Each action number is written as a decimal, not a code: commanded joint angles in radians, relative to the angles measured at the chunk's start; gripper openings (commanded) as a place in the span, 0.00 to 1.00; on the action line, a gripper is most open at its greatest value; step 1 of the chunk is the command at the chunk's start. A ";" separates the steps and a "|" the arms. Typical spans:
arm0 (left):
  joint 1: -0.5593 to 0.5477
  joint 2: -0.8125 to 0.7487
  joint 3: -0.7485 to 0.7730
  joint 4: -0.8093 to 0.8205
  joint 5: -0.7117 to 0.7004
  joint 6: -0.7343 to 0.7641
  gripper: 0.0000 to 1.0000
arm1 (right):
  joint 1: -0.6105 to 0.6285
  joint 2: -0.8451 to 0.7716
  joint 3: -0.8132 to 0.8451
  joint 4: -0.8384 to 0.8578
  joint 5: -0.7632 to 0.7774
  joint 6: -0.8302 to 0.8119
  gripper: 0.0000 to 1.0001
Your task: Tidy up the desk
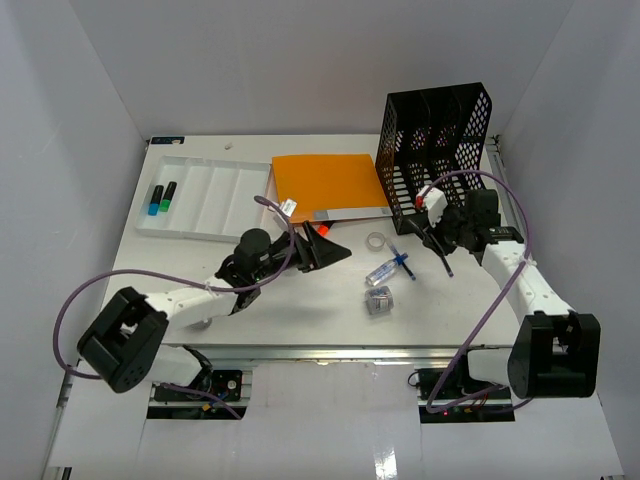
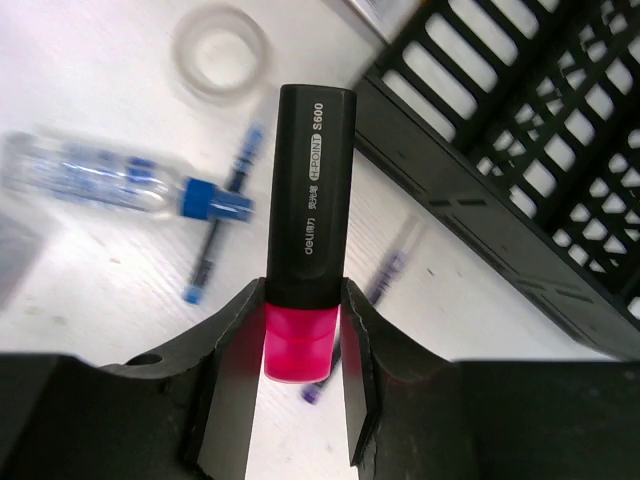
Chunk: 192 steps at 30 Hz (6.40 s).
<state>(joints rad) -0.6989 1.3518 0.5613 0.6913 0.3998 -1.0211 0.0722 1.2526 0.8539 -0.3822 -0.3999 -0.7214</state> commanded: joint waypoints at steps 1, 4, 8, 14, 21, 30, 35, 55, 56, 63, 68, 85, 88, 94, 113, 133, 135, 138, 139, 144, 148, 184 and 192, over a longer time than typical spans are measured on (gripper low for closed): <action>-0.072 0.152 0.129 0.141 -0.133 -0.090 0.96 | 0.022 -0.074 -0.010 -0.053 -0.244 0.057 0.16; -0.099 0.283 0.196 0.184 -0.144 -0.140 0.94 | 0.062 -0.122 -0.026 -0.026 -0.299 0.113 0.15; -0.126 0.386 0.288 0.191 -0.159 -0.180 0.93 | 0.089 -0.145 -0.032 0.016 -0.327 0.171 0.14; -0.161 0.485 0.392 0.180 -0.186 -0.212 0.85 | 0.120 -0.143 -0.048 0.063 -0.329 0.213 0.13; -0.171 0.520 0.429 0.146 -0.229 -0.214 0.65 | 0.130 -0.157 -0.088 0.115 -0.315 0.233 0.12; -0.178 0.518 0.448 0.079 -0.237 -0.183 0.34 | 0.130 -0.151 -0.106 0.168 -0.255 0.279 0.09; -0.179 0.498 0.447 0.035 -0.246 -0.148 0.20 | 0.130 -0.155 -0.108 0.165 -0.270 0.277 0.20; 0.348 0.065 0.463 -0.822 -0.386 0.485 0.10 | 0.078 -0.302 -0.160 0.134 -0.385 0.191 0.98; 0.414 0.056 0.498 -0.898 -0.427 0.539 0.10 | 0.077 -0.303 -0.159 0.130 -0.384 0.188 0.98; 0.773 0.094 0.580 -0.930 -0.633 0.728 0.10 | 0.068 -0.345 -0.163 0.110 -0.365 0.176 0.98; 0.890 0.280 0.667 -0.907 -0.677 0.770 0.10 | 0.054 -0.360 -0.167 0.109 -0.371 0.177 0.98; 0.921 0.689 1.044 -0.943 -0.824 1.066 0.19 | 0.031 -0.345 -0.162 0.092 -0.380 0.165 0.98; 0.921 0.702 1.046 -0.957 -0.800 1.048 0.41 | 0.031 -0.339 -0.164 0.092 -0.376 0.163 0.98; 0.921 0.667 1.061 -0.996 -0.720 0.973 0.84 | 0.025 -0.320 -0.168 0.091 -0.384 0.164 0.98; 0.920 -0.063 0.212 -0.489 0.454 0.421 0.92 | 0.245 0.030 0.042 0.036 -0.112 0.254 0.92; 0.327 -0.107 0.186 -0.584 0.199 0.788 0.85 | 0.327 0.224 0.365 -0.294 -0.309 -0.009 0.88; 0.254 -0.038 0.279 -0.620 0.110 0.830 0.83 | 0.282 0.131 0.271 -0.270 -0.329 -0.010 0.88; 0.158 0.128 0.428 -0.672 -0.024 0.864 0.77 | 0.169 -0.018 0.132 -0.182 -0.439 0.002 0.89; 0.144 0.183 0.478 -0.689 -0.048 0.876 0.74 | 0.144 -0.045 0.071 -0.147 -0.471 0.008 0.90; 0.044 0.413 0.694 -0.821 -0.270 0.950 0.68 | -0.039 -0.189 -0.067 -0.090 -0.560 0.022 0.91; -0.017 0.495 0.764 -0.872 -0.453 0.974 0.68 | -0.106 -0.226 -0.070 -0.090 -0.596 0.031 0.92; -0.056 0.769 0.946 -0.886 -0.831 1.083 0.86 | -0.107 -0.203 -0.063 -0.089 -0.570 0.053 0.92; -0.033 0.811 0.974 -0.932 -0.682 1.093 0.86 | -0.106 -0.202 -0.064 -0.090 -0.561 0.050 0.92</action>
<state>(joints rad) -0.7477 2.1368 1.5005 -0.2058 -0.3764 0.0550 -0.0326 1.0461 0.7742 -0.4966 -0.9517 -0.6685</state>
